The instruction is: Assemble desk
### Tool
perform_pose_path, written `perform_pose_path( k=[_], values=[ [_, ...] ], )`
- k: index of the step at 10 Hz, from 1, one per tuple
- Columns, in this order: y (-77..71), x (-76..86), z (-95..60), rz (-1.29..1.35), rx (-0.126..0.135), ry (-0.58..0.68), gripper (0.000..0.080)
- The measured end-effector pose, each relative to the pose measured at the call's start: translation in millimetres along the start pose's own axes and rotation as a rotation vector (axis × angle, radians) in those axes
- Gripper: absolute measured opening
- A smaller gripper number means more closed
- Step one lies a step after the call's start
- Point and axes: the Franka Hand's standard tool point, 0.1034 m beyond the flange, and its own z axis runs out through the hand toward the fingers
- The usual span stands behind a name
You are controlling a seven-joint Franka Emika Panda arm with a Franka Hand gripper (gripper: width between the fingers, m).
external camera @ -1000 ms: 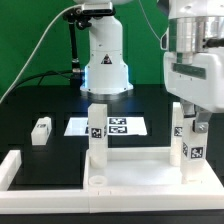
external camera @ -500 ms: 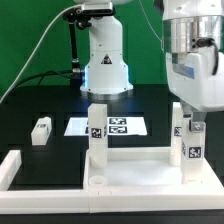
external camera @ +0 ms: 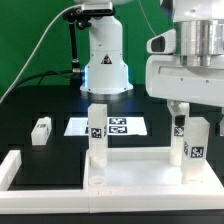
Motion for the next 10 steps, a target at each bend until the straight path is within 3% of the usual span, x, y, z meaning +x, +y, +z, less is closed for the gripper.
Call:
perform_pose_path(
  k=[1,2,3,5,6,7,8,9,10],
  values=[
    [0.7,1.0,0.2,-0.056,-0.004,0.004,0.0648],
    [-1.2,9.2,2.9,-0.426,-0.034,0.038,0.0649],
    [-2.8,5.1,8.2,-0.593,-0.057,0.005,0.0649],
    [-5.9,5.2,7.8,-0.662,-0.065,0.014,0.0649],
    [-5.5,5.3,8.1,-0.620,-0.065,0.015,0.0505],
    [-5.3,5.6,8.1,-0.619,-0.065,0.015,0.0505],
    [-5.3,5.5,8.3,-0.559,-0.064,0.016,0.0367],
    [-4.3,6.5,8.4,-0.470,-0.065,0.020,0.0286],
    [-3.7,7.0,8.5,-0.405,-0.064,0.022,0.0286]
  ],
)
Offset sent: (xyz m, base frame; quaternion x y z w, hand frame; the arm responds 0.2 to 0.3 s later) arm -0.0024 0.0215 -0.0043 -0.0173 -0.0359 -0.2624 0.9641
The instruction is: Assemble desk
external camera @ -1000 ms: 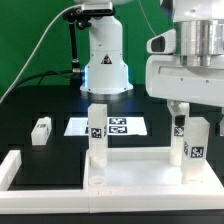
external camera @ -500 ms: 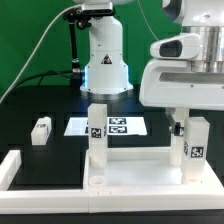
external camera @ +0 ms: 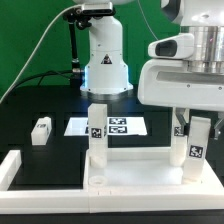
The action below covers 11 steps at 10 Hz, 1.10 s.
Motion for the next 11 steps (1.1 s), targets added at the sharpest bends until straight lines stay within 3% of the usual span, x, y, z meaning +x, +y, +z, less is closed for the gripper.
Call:
perform_pose_path(
  k=[3,6,7,9,11],
  values=[
    [8.0,2.9,1.5,0.418,-0.002,-0.005,0.0286],
    [21.4,1.6,2.8,0.949,0.051,-0.080,0.0287],
    [23.1,1.6,2.9,0.976,0.061,-0.089,0.0287],
    [23.4,1.5,3.2,0.987,0.057,-0.086,0.0288],
    [13.3,0.0,2.1,0.752,0.065,-0.051,0.0572]
  ],
)
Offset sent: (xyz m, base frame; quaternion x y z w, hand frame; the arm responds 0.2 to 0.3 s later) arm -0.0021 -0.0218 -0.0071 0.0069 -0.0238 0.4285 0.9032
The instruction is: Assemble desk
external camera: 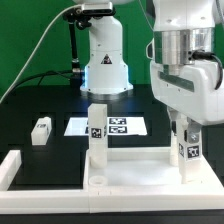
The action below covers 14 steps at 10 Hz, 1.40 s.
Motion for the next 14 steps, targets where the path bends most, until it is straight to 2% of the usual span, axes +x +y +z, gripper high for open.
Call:
perform_pose_path(
  k=[1,2,3,4,6,9,10,11,14],
  values=[
    [-3.1,-9.4,1.8,-0.198,0.008,-0.004,0.0572],
    [-1.0,-17.8,1.5,-0.315,-0.007,-0.027,0.0634],
    [-7.9,-18.1,-8.3,-0.336,0.025,-0.009,0.0645],
    [-5.8,-16.3,-9.3,-0.405,0.025,-0.003,0.0645],
    [-4.4,-12.4,-8.3,-0.546,0.011,0.013,0.0649],
    [-3.6,3.1,-11.1,-0.994,-0.014,0.017,0.0649],
    [-0.3,6.5,-7.3,-1.112,-0.022,0.003,0.0649],
    [0.7,4.4,-4.1,-1.168,-0.028,0.004,0.0649],
    [-1.5,4.3,-4.3,-1.118,-0.019,0.016,0.0649]
  ],
)
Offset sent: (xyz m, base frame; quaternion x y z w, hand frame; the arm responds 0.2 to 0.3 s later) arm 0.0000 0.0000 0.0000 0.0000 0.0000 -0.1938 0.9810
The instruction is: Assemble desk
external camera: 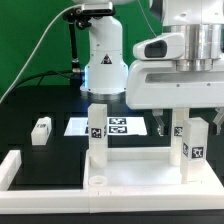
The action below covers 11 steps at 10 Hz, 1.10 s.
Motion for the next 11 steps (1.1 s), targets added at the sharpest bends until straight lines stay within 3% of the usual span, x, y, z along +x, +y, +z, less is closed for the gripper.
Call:
perform_pose_path(
  k=[1,3,4,5,9,10,11],
  values=[
    [0.5,0.2,0.0,0.001,0.000,0.000,0.0649],
    [0.1,0.1,0.0,0.144,0.001,0.000,0.0391],
    [0.1,0.2,0.0,0.212,0.001,0.001,0.0391],
    [0.3,0.1,0.3,0.278,0.001,0.000,0.0287],
    [-6.7,-2.4,1.6,0.822,-0.014,-0.023,0.0287],
    [-5.6,-4.0,1.6,1.062,-0.016,-0.036,0.0287],
    [-3.2,-5.0,2.8,1.277,0.010,-0.064,0.0287]
  ],
)
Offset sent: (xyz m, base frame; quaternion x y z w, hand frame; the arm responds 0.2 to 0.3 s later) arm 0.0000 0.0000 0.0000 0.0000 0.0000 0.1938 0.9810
